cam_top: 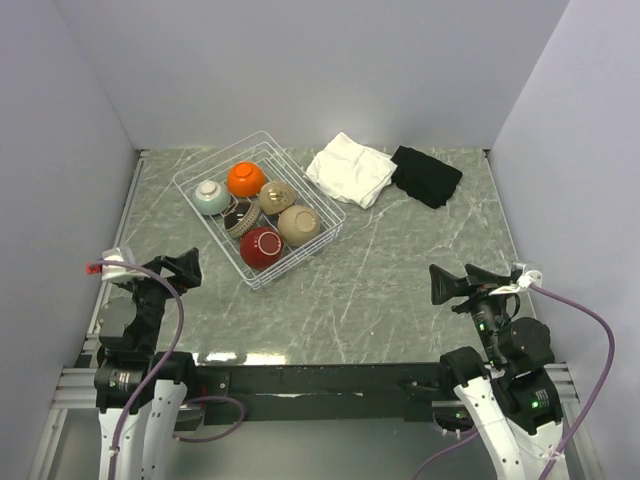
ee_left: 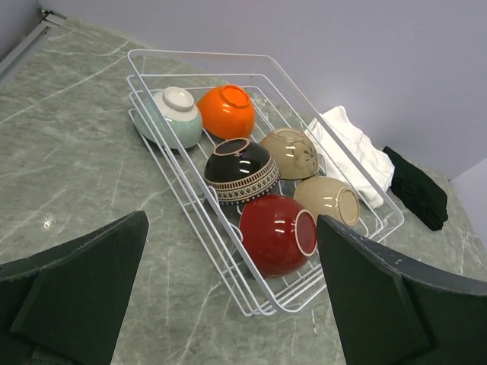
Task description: Unload the bowls from the dish rack
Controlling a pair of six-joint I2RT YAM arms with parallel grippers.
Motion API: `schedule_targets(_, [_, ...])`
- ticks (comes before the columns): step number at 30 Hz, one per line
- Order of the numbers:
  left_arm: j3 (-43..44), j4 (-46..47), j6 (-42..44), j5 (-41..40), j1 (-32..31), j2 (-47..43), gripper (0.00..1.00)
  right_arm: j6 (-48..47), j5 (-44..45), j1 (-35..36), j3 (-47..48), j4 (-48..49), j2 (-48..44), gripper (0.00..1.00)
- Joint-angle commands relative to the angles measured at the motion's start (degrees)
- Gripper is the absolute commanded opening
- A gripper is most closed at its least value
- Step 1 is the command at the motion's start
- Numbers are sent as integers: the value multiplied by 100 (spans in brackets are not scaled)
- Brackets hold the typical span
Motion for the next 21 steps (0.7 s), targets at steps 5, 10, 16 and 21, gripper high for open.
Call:
schedule_targets(5, [106,924,275,161,35,1062,99,261,-31,127,41,143,-101,100])
schedule_targets(10, [571,1058,540,645,35,2415,99,217,39,118,156,-50,91,100])
schedule_targets(16, [1362,1295,760,1252,35,3866,99,165,-49,127,402,-147,470,100])
schedule_targets(21, [2530,752,1101,1050,35,5401,99,217,-216,127,358,-68,575,100])
